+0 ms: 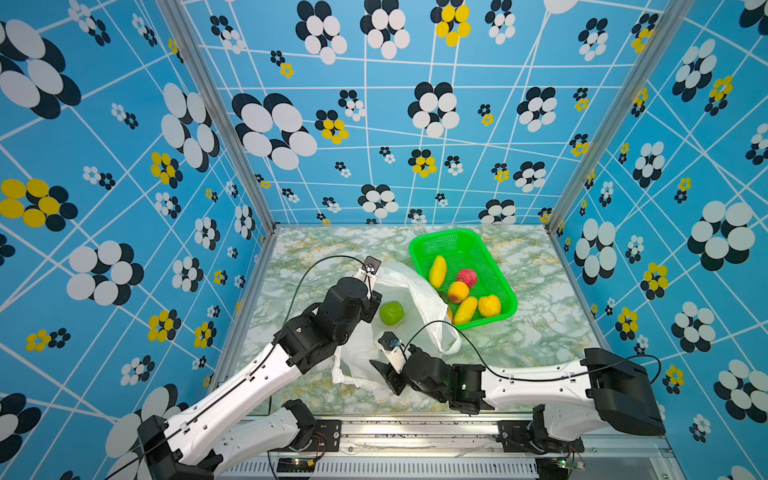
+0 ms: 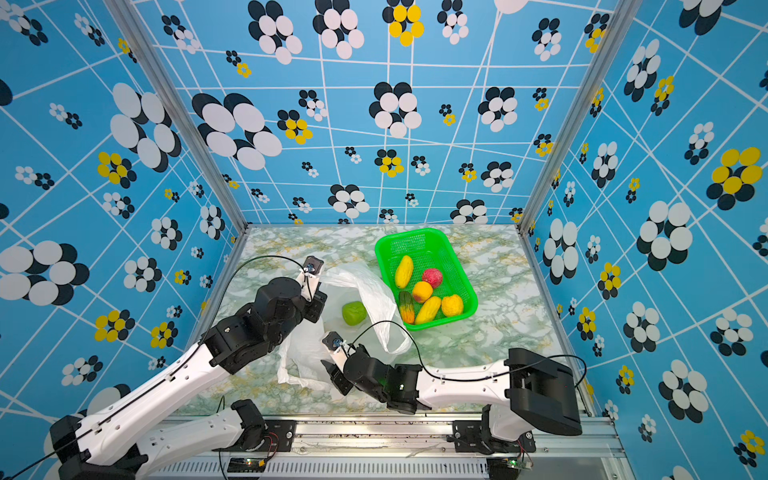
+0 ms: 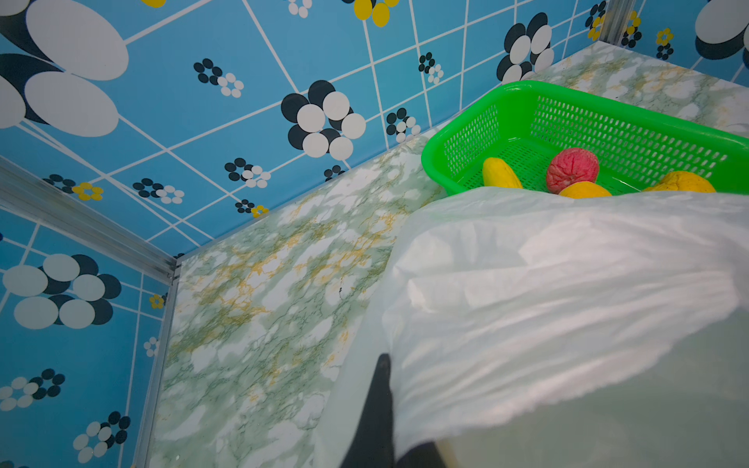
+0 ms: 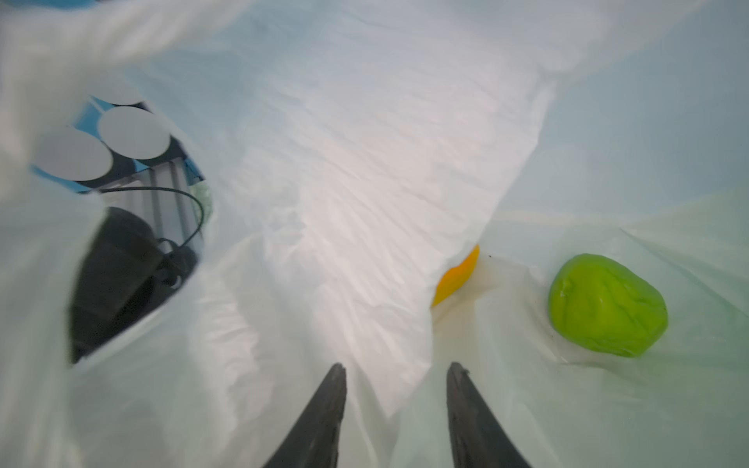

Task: Untie the knot of the plastic bag and take out the fruit
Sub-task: 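Reach the right gripper down into the bag toward the green pepper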

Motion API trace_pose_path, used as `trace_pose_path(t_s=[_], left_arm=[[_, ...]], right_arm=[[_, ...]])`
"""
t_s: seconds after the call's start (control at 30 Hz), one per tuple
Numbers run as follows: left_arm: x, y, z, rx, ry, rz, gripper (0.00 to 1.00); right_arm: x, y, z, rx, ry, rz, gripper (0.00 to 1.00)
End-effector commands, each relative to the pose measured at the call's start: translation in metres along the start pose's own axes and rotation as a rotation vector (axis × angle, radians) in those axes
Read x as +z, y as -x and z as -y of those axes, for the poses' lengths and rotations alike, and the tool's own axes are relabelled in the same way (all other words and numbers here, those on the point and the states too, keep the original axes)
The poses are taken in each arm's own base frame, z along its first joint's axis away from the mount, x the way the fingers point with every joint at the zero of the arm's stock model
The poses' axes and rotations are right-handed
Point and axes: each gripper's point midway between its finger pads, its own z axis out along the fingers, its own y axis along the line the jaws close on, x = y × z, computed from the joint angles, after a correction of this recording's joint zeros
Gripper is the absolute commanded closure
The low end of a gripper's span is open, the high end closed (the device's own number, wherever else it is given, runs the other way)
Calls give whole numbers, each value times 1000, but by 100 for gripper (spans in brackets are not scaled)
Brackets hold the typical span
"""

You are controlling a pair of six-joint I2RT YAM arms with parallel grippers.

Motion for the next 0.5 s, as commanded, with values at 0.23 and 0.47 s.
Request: trace_pose_path(t_s=[0.23,0.47], left_arm=[[-9,7,-1,-45,-30,35,100],[-13,9,-3,-50,-29,46,100]], right_arm=[[50,-19,73,174,-355,-47,43],[58,-25,79,171,-378,-61,43]])
